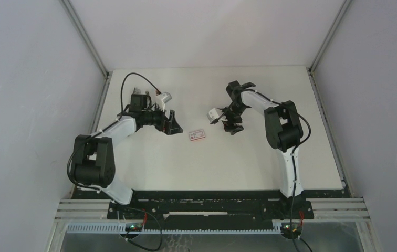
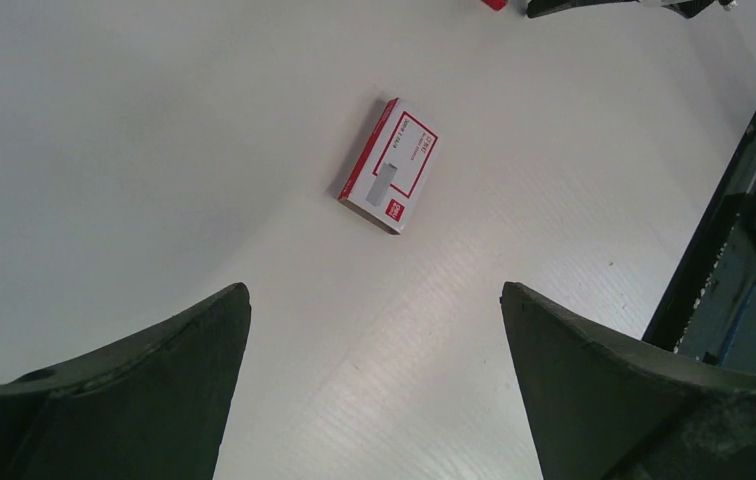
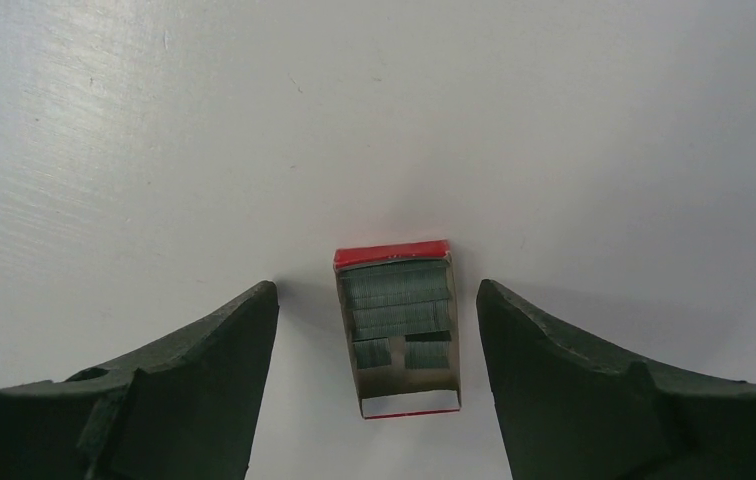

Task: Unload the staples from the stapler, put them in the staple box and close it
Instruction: Close the staple box at the center of the board.

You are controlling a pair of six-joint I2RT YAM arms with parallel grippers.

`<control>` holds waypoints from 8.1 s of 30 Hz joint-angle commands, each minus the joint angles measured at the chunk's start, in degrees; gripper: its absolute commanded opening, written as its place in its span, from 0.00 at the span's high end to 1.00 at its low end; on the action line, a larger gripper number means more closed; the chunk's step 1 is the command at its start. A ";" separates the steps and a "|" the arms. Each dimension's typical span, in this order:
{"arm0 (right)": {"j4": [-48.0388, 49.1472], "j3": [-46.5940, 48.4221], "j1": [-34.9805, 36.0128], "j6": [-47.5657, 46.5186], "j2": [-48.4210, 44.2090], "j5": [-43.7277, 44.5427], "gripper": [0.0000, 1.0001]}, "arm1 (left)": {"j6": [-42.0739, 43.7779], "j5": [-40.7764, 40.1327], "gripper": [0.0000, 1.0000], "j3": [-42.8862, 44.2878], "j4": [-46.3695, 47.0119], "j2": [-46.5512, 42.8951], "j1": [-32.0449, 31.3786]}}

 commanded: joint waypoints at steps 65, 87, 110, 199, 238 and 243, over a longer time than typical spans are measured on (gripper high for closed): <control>-1.13 2.67 -0.69 0.00 0.35 -1.49 0.47 | -16.43 7.12 0.00 -2.49 13.14 9.15 -1.56; 1.56 2.56 0.44 9.52 -1.22 -4.64 0.57 | -20.31 8.42 0.00 -3.81 16.29 9.48 -1.65; 17.63 -6.14 7.44 29.08 -6.48 -0.31 0.57 | -25.27 10.85 0.00 -6.14 21.63 11.14 -1.63; 17.06 -2.47 14.31 31.29 -3.60 2.25 0.57 | -30.01 13.13 0.01 -4.75 26.68 17.01 -5.87; 16.74 -2.65 16.23 31.09 -3.38 1.21 0.57 | -30.37 13.26 0.01 -4.37 26.09 17.85 -5.93; 17.32 -2.57 16.47 31.94 -3.10 2.10 0.57 | -30.37 13.31 0.00 -4.37 26.12 17.80 -5.95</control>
